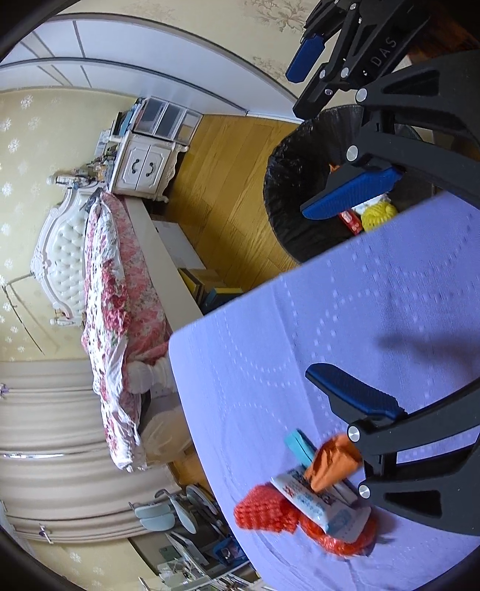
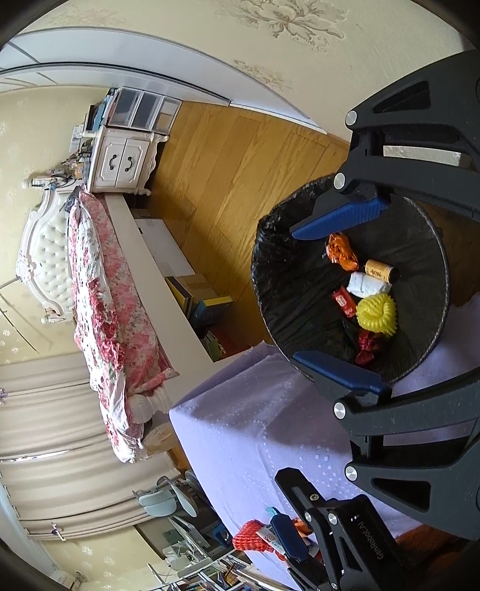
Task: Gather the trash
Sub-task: 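Move both open tools back to the trash on the table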
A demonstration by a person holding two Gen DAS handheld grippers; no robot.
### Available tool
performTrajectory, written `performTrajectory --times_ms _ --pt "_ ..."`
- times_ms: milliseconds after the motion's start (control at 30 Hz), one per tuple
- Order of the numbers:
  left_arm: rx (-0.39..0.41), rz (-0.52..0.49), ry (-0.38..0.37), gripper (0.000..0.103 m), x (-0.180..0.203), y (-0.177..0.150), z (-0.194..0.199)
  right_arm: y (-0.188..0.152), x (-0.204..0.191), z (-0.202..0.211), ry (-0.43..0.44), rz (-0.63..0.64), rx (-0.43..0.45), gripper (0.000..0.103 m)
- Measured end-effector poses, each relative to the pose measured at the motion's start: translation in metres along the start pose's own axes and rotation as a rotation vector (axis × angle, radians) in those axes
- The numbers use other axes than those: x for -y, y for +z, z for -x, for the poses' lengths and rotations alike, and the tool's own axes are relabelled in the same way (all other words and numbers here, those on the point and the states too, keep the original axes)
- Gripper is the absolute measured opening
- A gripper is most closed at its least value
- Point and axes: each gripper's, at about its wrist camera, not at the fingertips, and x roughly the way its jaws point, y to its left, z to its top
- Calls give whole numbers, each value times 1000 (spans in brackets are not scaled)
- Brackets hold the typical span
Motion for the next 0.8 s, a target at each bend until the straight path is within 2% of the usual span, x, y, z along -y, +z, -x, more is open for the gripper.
performTrajectory --times_ms 200,467,800 --pt "3 43 56 80 -35 -11 13 -4 -29 -1 51 32 -15 63" --pt "8 100 138 80 -85 -29 36 -11 -87 0 146 124 -39 63" --pt "-8 187 222 80 -146 -54 54 -16 -144 2 217 210 -59 63"
